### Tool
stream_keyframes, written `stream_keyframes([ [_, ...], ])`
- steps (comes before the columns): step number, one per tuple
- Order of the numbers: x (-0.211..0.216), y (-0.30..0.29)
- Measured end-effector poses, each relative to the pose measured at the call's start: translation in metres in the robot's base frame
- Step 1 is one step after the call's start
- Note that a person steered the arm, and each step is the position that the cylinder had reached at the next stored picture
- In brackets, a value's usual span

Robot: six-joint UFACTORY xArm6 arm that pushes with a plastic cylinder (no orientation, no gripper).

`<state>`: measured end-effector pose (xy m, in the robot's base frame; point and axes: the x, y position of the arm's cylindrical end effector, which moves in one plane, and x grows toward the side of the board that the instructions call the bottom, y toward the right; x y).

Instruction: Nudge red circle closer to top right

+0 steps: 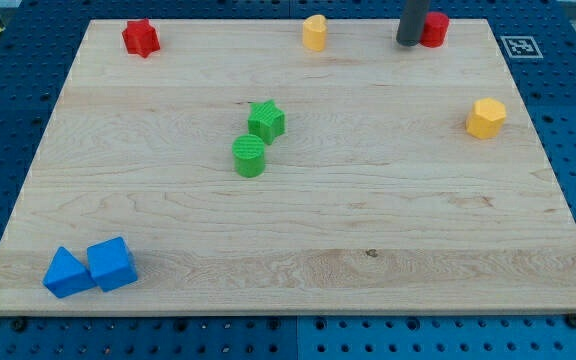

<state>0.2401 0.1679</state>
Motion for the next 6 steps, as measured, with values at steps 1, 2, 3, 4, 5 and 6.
stream_keyframes([
  [1,0.0,0.001],
  [2,0.0,-0.001],
  [3,-0.009,-0.007],
  [4,-0.013,0.011],
  [5,-0.014,0.029],
  [6,-0.014,0.031],
])
